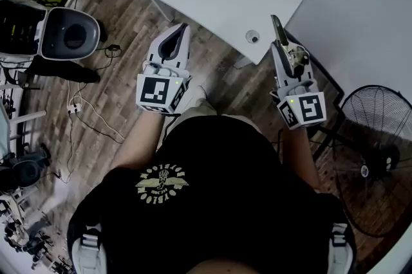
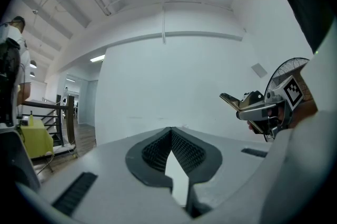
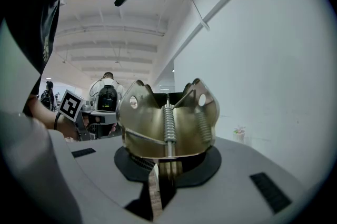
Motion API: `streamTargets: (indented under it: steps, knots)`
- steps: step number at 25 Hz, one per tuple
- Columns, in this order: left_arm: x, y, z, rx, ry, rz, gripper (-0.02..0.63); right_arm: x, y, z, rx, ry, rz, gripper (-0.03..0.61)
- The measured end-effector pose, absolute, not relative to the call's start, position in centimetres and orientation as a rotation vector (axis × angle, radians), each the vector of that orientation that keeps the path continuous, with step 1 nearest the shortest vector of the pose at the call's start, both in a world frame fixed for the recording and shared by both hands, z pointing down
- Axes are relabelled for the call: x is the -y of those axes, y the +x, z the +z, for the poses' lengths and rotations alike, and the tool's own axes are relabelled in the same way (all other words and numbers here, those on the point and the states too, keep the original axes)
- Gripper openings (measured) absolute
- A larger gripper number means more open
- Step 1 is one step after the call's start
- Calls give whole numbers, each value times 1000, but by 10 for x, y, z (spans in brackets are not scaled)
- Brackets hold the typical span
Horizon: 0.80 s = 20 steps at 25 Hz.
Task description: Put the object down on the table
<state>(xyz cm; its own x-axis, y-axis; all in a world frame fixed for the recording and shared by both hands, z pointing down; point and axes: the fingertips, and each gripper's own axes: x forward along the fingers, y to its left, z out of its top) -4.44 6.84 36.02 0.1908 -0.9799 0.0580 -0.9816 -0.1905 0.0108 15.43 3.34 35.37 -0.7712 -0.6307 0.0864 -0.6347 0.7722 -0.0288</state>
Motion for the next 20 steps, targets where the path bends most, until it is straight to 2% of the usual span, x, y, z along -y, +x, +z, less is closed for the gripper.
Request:
streamTargets:
  steps: [20]
  knots:
    - [-31,-118,345,1910,2469,27,6,-9,92,332,2871,1160,51,64]
